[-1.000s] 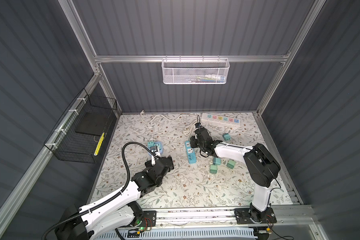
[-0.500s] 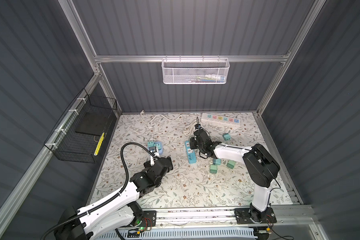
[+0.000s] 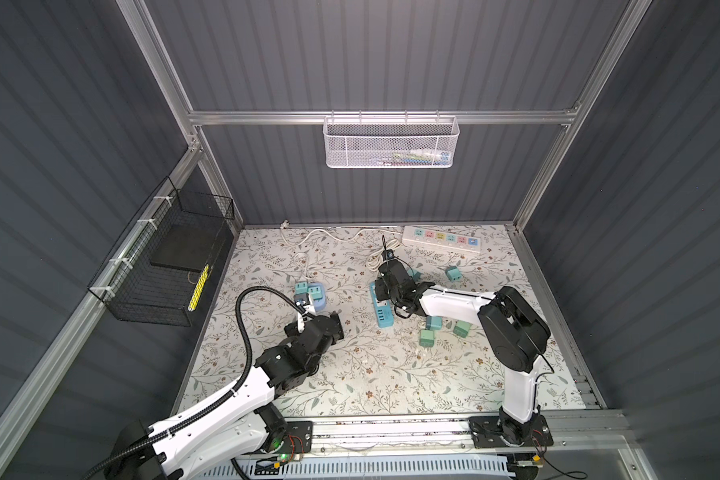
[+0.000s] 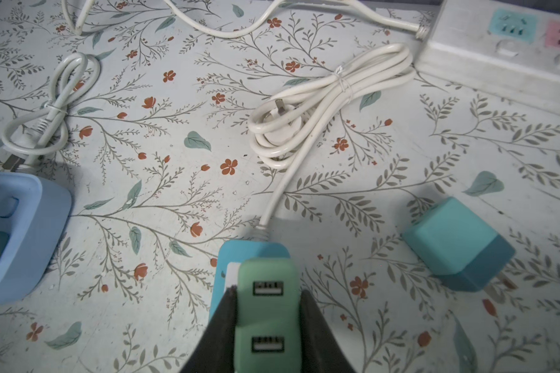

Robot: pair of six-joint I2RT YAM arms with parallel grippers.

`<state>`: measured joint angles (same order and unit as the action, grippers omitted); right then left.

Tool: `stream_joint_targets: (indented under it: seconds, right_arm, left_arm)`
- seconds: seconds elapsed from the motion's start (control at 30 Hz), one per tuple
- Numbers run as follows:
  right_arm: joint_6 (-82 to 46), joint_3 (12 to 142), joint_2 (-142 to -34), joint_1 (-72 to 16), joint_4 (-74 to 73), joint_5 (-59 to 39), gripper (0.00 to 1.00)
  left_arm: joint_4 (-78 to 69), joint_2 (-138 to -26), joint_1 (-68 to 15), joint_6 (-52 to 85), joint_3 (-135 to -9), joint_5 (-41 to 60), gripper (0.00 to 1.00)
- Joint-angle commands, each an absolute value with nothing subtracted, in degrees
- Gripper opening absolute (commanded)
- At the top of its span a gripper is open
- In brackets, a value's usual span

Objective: Insert the plug
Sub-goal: 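Lower the mint-green adapter into the teal power strip socket with the right gripper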

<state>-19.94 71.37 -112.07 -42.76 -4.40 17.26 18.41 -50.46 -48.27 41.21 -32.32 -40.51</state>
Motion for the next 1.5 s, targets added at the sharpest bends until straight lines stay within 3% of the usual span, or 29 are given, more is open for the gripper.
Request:
stream_joint_targets:
  seconds: [0.0,0.33,0.6,1.07,1.27,1.33,1.4,1.47]
  right_arm:
    - [-18.02,71.4,-114.5,-43.98,1.46,19.42,0.16]
    - [-19.25,72.49,-118.91,-44.92,6.63,21.57,0.17]
    - [-21.81,68.71,-118.9,-44.43,4.17,16.23,0.17]
    - [-22.52,73.56,-119.44,-47.97,3.16,13.95,0.22]
    - [-22.41,74.72,-117.84,-47.9,4.32,13.75,0.29]
    - [-22.19,75.18,-116.29,-47.82,4.43,13.82,0.39]
    - [-22.21,76.15,-115.54,-47.66,5.51,13.64,0.54]
    - [-21.68,76.84,-114.45,-47.64,6.6,13.02,0.62]
  left_arm:
    - [19.39,-49.55,-47.81,41.57,-31.33,-41.05,0.97]
    - [19.78,-49.57,-47.49,40.78,-31.33,-41.57,0.97]
    - [19.08,-50.93,-47.46,40.27,-32.11,-41.77,0.97]
    - [22.71,-49.91,-47.29,39.46,-35.26,-45.32,0.97]
    - [26.06,-46.77,-47.3,41.21,-35.48,-46.86,0.96]
    - [26.19,-44.94,-47.35,40.61,-35.51,-48.38,0.97]
    - [25.16,-43.19,-47.29,39.34,-34.98,-49.2,0.97]
    - [23.83,-42.05,-47.35,38.03,-34.68,-49.33,0.97]
